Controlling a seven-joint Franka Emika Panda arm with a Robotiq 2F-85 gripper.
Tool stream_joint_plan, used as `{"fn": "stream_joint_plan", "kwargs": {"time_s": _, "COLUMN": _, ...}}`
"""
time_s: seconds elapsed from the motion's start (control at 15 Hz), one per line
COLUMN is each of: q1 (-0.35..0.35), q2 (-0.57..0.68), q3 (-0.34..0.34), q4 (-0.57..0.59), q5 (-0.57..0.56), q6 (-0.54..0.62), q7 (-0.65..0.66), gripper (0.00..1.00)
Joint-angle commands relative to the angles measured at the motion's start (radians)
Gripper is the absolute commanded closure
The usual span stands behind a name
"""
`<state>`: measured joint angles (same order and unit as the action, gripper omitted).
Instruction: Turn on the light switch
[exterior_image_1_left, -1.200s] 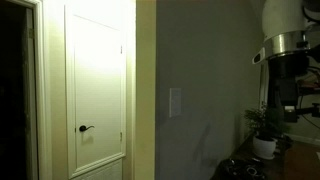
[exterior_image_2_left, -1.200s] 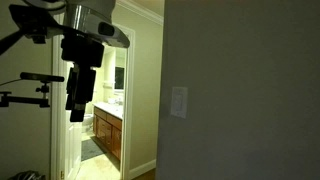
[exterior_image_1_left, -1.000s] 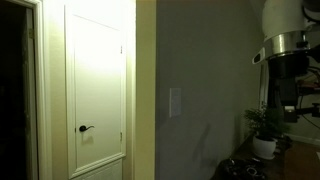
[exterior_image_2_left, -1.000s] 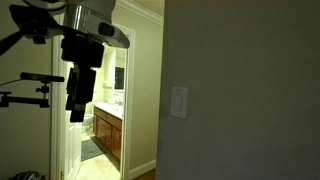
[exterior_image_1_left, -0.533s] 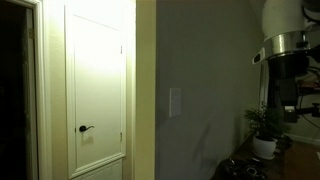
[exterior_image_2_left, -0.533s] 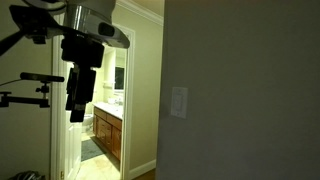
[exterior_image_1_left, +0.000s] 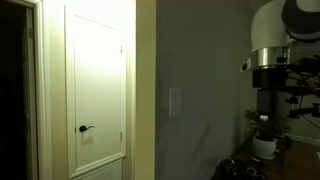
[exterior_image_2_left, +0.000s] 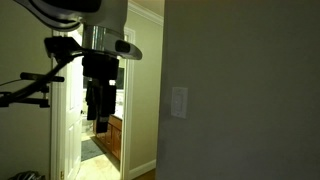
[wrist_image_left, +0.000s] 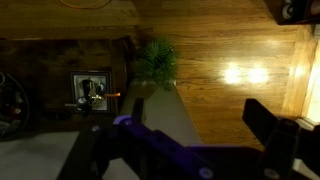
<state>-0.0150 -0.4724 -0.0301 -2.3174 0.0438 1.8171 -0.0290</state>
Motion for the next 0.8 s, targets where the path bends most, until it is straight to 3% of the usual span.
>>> {"fn": "stream_joint_plan", "kwargs": {"time_s": 0.0, "q1": -0.008, "q2": 0.073, "q3": 0.012, "q4": 0.000, "q5": -0.021, "q6": 0.140, "q7": 0.026, "gripper": 0.00}}
{"fn": "stream_joint_plan", "kwargs": {"time_s": 0.4, "q1": -0.006, "q2": 0.140, "q3": 0.036, "q4": 0.016, "q5": -0.044, "q6": 0.309, "q7": 0.073, "gripper": 0.00}}
{"fn": "stream_joint_plan", "kwargs": {"time_s": 0.73, "q1": 0.003, "q2": 0.135, "q3": 0.024, "q4": 0.009, "q5": -0.024, "q6": 0.278, "q7": 0.038, "gripper": 0.00}}
